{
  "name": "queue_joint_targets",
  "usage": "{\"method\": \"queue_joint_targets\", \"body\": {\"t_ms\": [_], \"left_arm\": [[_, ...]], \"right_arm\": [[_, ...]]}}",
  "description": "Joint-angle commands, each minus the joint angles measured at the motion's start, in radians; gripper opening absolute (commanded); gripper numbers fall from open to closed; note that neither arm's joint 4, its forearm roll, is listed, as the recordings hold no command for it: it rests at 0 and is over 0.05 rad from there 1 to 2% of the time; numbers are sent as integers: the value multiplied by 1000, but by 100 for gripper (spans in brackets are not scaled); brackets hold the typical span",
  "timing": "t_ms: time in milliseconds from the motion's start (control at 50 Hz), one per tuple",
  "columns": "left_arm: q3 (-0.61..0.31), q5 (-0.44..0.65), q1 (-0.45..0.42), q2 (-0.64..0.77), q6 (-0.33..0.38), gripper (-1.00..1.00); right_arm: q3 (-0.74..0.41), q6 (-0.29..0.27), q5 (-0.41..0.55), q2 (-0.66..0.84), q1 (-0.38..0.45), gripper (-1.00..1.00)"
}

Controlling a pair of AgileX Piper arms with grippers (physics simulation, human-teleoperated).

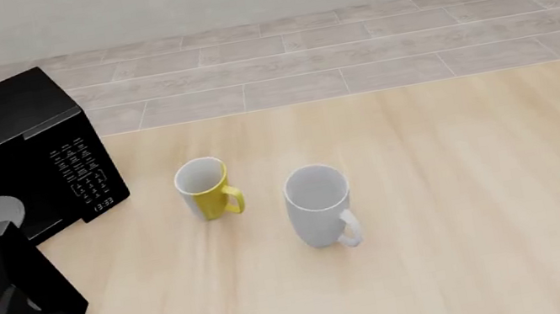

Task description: Close the microwave.

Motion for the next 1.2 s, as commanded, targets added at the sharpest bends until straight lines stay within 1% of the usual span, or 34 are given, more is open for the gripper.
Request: {"method": "queue_joint_targets", "body": {"t_ms": [20,60,100,200,260,300,320,340,400,440,540,560,600,620,640,680,760,820,840,960,1020,1040,1060,1100,1120,1140,1160,1200], "left_arm": [[5,9,-4,-3,12,100],[6,11,-10,-3,9,100],[5,8,0,-1,1,100],[5,8,-5,5,6,100],[5,-14,-9,28,0,100],[6,-69,-14,95,-2,100],[6,-124,-17,167,-15,100],[6,-151,-18,198,-14,100],[6,-223,-8,269,5,100],[6,-283,-3,334,-6,100],[6,-358,9,418,-5,100],[6,-399,7,470,1,100],[5,-443,12,522,3,100],[5,-455,10,535,2,100],[6,-462,31,537,5,100],[5,-485,28,570,0,100],[6,-501,33,588,2,100],[6,-524,22,623,-12,100],[5,-557,11,672,-12,100],[4,-624,26,746,-13,100],[4,-656,18,791,-15,100],[4,-696,-5,852,-43,100],[5,-709,10,857,-26,100],[5,-742,14,896,-31,100],[5,-747,15,900,-30,100],[5,-739,26,885,-18,100],[3,-738,27,892,-28,100],[3,-744,30,897,-21,100]], "right_arm": [[-6,-14,8,-4,6,100],[-5,-6,7,-1,9,100],[-3,-18,4,0,4,100],[-5,-11,12,-4,4,100],[-3,-12,10,-5,4,100],[-2,-13,10,-5,5,100],[0,-13,9,-3,5,100],[0,-14,8,-1,5,100],[2,-13,4,7,7,100],[2,-14,3,8,6,100],[2,-14,5,5,9,100],[2,-14,1,13,10,100],[2,-13,-5,21,6,100],[2,-12,-4,20,5,100],[2,-11,1,14,8,100],[2,-14,7,6,10,100],[2,-12,-2,16,7,100],[2,-11,7,7,12,100],[2,-13,12,1,16,100],[2,-17,9,0,18,100],[2,-15,9,-1,22,100],[2,-19,11,-3,24,100],[2,-21,12,-1,28,100],[2,-23,12,0,25,100],[1,-29,6,5,22,100],[2,-23,14,-4,28,100],[2,-25,14,-6,31,100],[2,-32,12,-7,32,100]]}}
